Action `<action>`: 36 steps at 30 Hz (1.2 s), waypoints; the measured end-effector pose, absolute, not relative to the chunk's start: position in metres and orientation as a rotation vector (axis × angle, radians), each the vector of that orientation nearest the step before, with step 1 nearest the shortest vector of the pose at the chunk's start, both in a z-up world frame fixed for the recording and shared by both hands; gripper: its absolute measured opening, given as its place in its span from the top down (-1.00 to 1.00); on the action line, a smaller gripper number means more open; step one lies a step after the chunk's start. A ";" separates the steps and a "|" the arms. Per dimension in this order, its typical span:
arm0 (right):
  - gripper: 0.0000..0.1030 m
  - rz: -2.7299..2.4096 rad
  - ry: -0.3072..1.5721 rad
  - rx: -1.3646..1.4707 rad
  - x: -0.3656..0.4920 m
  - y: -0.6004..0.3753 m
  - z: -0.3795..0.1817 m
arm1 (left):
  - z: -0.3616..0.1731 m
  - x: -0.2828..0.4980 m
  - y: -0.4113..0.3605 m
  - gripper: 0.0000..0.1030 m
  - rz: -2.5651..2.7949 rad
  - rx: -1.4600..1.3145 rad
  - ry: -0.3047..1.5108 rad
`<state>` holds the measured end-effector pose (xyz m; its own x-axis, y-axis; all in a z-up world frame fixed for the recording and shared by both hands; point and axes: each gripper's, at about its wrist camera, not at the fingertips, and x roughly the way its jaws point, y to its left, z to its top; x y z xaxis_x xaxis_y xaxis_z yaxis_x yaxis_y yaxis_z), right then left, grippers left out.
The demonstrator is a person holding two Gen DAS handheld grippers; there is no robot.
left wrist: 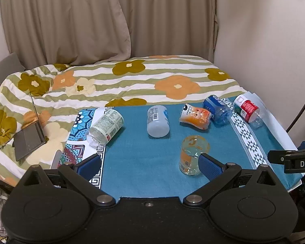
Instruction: Flip cup upright
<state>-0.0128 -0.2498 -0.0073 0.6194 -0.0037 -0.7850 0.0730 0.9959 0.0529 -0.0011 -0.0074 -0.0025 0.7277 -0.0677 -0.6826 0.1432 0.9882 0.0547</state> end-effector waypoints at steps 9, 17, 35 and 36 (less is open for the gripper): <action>-1.00 -0.050 0.905 0.072 -0.012 -0.249 -0.008 | -0.001 -0.001 -0.007 -1.00 -0.117 0.107 0.746; -1.00 -0.052 0.905 0.073 -0.011 -0.249 -0.009 | 0.000 -0.001 -0.006 -1.00 -0.120 0.107 0.742; -1.00 -0.052 0.903 0.069 -0.010 -0.249 -0.011 | 0.002 -0.001 -0.011 -1.00 -0.112 0.132 0.718; -1.00 -0.053 0.902 0.070 -0.010 -0.250 -0.011 | 0.003 -0.001 -0.011 -1.00 -0.110 0.130 0.717</action>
<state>-0.0105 -0.2498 -0.0108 0.6190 -0.0164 -0.7852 0.0755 0.9964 0.0386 -0.0009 -0.0111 0.0026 0.7488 -0.0557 -0.6604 0.1448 0.9861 0.0810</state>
